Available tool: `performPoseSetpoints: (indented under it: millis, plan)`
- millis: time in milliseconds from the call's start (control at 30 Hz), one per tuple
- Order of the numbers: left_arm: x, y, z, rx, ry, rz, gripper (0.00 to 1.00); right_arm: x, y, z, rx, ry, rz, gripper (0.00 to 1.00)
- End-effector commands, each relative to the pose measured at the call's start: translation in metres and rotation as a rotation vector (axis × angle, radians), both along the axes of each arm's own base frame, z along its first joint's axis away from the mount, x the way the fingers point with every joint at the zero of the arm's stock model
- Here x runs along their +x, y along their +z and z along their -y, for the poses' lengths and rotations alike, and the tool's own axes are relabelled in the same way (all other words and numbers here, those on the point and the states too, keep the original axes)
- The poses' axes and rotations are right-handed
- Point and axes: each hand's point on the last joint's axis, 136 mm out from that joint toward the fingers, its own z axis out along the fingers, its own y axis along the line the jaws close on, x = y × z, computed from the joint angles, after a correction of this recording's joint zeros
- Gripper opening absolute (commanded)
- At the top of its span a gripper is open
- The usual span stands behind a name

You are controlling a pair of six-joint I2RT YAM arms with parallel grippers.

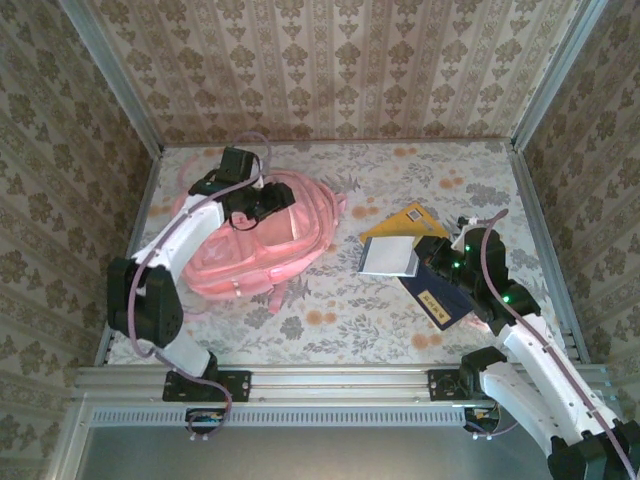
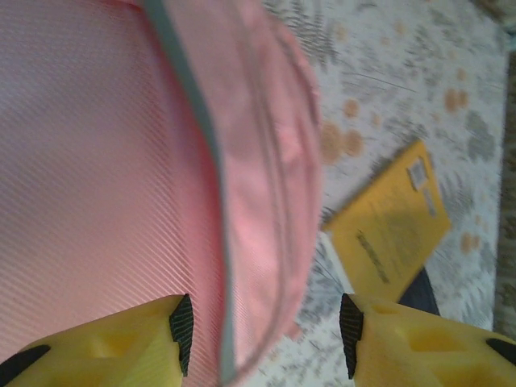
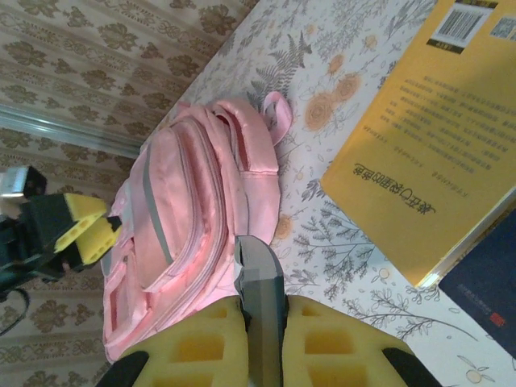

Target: Pack the student bag

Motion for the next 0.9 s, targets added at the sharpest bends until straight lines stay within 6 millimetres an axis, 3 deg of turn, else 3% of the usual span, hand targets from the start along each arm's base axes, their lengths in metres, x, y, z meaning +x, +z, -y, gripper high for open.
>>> performPoseSetpoints:
  millis: [0,233,567,667,767,867]
  plan:
    - [0.021,-0.006,-0.002,-0.013,0.020,-0.006,0.50,0.003,0.010,0.001,-0.007,0.016,0.053,0.00]
    - [0.045,-0.012,0.020,-0.112,-0.016,-0.017,0.38,0.004,-0.007,-0.002,0.009,0.043,0.026,0.00]
    - [0.047,-0.022,0.027,-0.118,-0.041,-0.044,0.22,0.005,-0.019,-0.004,0.027,0.054,0.007,0.00]
    - [0.043,-0.021,0.021,-0.078,-0.038,-0.046,0.24,0.003,-0.019,-0.005,0.030,0.059,0.006,0.00]
    - [0.037,-0.022,0.009,-0.004,-0.032,-0.052,0.36,0.002,-0.020,-0.003,0.025,0.054,0.004,0.00]
    - [0.032,-0.020,0.001,0.037,-0.032,-0.048,0.39,0.002,-0.021,-0.003,0.028,0.052,0.003,0.00]
